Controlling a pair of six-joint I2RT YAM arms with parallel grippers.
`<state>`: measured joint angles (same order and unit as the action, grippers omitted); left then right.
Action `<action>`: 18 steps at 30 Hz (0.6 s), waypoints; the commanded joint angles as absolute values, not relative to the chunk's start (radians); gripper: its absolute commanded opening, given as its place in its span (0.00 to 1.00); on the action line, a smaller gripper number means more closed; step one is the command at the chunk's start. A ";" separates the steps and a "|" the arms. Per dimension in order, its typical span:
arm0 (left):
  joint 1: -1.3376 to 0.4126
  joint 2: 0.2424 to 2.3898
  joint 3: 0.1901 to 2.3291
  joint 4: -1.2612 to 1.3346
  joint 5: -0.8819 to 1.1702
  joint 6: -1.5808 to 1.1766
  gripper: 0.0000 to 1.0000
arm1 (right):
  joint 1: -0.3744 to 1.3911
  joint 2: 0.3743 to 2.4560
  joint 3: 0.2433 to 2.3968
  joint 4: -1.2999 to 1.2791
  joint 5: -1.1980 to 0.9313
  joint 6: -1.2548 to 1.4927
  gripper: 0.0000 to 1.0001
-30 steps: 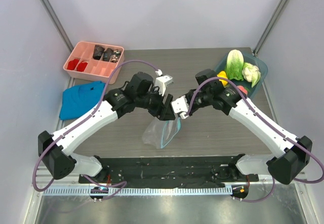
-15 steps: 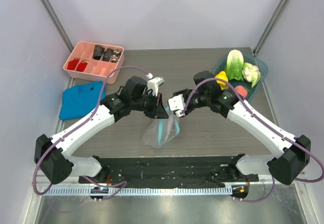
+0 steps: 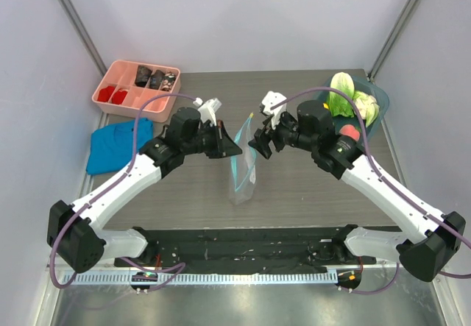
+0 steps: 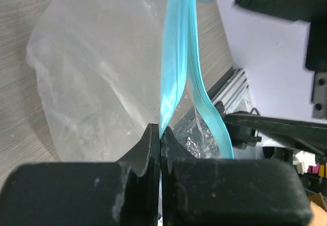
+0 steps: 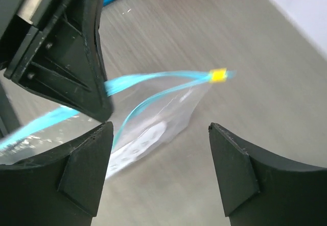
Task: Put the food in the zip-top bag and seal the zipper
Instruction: Open the zipper of the food storage bag.
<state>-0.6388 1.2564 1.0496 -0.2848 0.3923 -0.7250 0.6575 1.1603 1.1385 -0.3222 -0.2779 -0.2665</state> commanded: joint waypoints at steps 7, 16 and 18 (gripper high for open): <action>-0.630 1.239 1.063 -0.173 0.347 -0.752 0.00 | 0.649 1.178 1.163 -0.397 -0.268 0.101 0.71; -0.575 1.204 0.959 0.024 0.526 -0.889 0.15 | 0.627 1.221 1.172 -0.452 -0.379 0.130 0.01; -0.522 1.213 0.954 0.028 0.592 -0.923 0.40 | 0.620 1.201 1.204 -0.489 -0.312 0.133 0.01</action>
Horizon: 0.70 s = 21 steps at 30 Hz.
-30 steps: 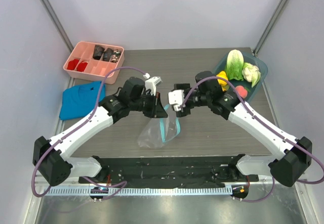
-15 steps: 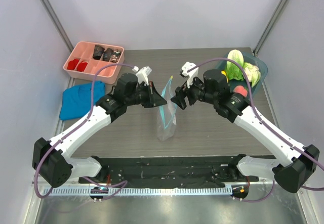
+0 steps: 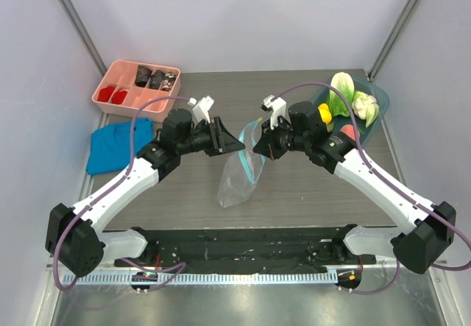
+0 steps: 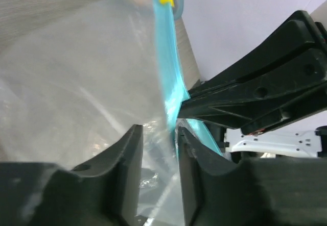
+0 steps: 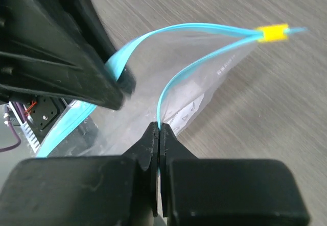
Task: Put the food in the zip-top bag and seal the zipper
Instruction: Open the zipper of the food storage bag.
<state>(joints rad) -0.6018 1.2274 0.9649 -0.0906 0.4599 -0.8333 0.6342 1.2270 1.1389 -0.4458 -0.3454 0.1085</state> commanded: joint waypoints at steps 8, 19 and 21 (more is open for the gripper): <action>-0.472 1.129 1.040 -0.187 0.506 -0.709 0.89 | 0.620 1.161 1.289 -0.621 -0.049 0.143 0.01; -0.698 1.264 1.319 -0.485 0.147 -0.460 0.75 | 0.621 1.213 1.278 -0.578 0.087 0.348 0.01; -0.728 1.299 1.379 -0.515 0.092 -0.413 0.72 | 0.621 1.229 1.284 -0.581 0.091 0.370 0.01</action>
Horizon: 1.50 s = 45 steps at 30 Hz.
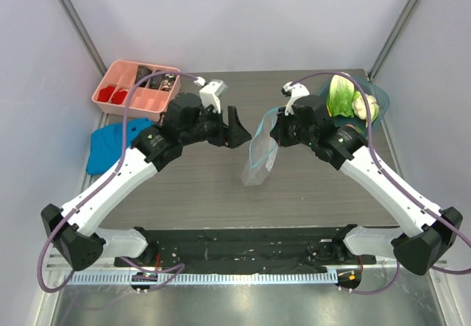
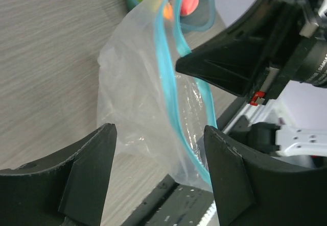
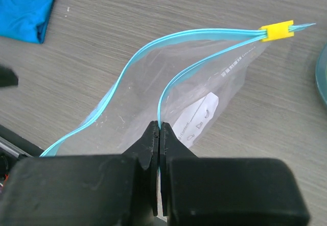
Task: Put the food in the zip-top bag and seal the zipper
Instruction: Open the zipper of the food storage bag.
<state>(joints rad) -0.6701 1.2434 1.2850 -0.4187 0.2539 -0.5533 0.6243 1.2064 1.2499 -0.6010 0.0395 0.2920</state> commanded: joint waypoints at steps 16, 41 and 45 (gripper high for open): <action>-0.879 1.482 1.543 -0.580 -0.093 -0.184 0.63 | 0.627 1.293 1.301 -0.561 0.038 0.456 0.01; -0.439 1.218 1.318 -0.664 0.177 -0.473 0.00 | 0.591 1.285 1.167 -0.427 0.052 0.074 0.01; -0.426 1.157 1.290 -0.702 0.060 -0.445 0.01 | 0.516 1.374 1.190 -0.410 -0.075 0.049 0.01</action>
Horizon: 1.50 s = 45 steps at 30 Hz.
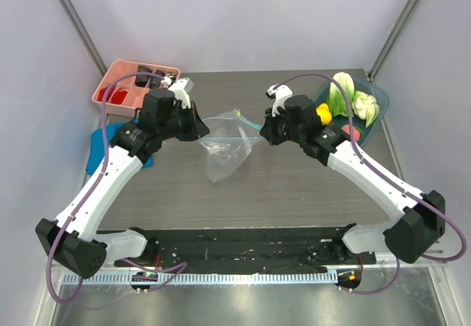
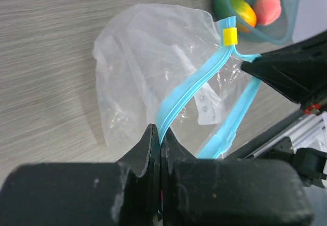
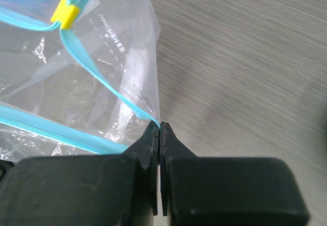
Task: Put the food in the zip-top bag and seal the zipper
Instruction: Open the zipper of the food storage bag, then pick up the fake vegetable from the bin.
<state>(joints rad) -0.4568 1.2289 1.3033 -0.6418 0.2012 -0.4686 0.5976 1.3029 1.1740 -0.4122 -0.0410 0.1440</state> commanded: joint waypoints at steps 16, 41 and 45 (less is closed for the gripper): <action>-0.569 1.220 1.190 -0.579 0.027 -0.426 0.00 | 0.529 1.331 1.097 -0.397 -0.296 -0.051 0.01; -0.614 1.463 1.301 -0.492 0.089 -0.591 0.00 | -0.152 1.632 1.538 -0.442 -0.344 -0.002 0.92; -0.614 1.473 1.298 -0.488 0.092 -0.592 0.00 | -0.222 1.767 1.612 -0.411 -0.292 0.051 0.93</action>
<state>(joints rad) -0.6132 1.4635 1.2602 -0.5301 0.0978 -0.5770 -0.1802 1.6684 1.5410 -0.4610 -0.3599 -0.0189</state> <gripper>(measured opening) 0.023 0.923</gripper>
